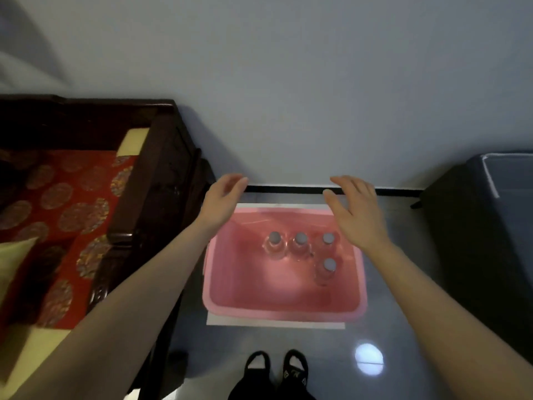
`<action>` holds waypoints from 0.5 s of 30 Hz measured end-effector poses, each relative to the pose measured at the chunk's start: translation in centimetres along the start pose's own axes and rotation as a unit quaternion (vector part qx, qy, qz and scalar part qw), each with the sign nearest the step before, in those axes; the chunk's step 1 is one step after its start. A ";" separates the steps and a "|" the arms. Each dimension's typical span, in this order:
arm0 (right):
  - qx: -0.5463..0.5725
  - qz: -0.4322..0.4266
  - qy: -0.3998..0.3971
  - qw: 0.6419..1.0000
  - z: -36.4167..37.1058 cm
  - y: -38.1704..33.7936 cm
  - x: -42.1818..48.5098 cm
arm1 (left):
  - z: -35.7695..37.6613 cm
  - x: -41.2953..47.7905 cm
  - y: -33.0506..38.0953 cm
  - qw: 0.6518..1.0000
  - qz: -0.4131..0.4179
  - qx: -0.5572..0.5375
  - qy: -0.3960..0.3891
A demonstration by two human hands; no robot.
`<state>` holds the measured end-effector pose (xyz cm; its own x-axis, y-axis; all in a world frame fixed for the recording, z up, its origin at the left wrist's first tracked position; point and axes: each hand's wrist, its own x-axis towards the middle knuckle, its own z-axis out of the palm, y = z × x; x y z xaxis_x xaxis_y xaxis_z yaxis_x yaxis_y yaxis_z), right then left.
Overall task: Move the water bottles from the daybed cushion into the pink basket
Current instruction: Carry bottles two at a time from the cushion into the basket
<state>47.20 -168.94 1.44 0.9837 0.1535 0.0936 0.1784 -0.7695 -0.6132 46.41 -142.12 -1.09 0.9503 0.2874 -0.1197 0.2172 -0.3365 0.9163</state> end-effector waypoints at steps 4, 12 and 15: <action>-0.007 -0.066 -0.006 0.998 0.1 -5.8 0.6 | -6.9 -3.5 2.3 0.997 0.035 0.021 0.070; -0.007 -0.234 -0.082 0.969 3.9 -22.8 -2.2 | -26.1 -14.5 3.0 0.958 0.035 0.078 0.273; -0.005 -0.315 -0.099 0.944 6.1 -31.3 -5.4 | -34.6 -21.7 1.9 0.935 0.010 0.078 0.346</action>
<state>36.18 -141.85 15.34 0.6598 0.6941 0.2879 0.7273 -0.4933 -0.4772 18.53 -117.98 16.44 0.5948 0.7723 0.2231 0.2819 -0.4603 0.8419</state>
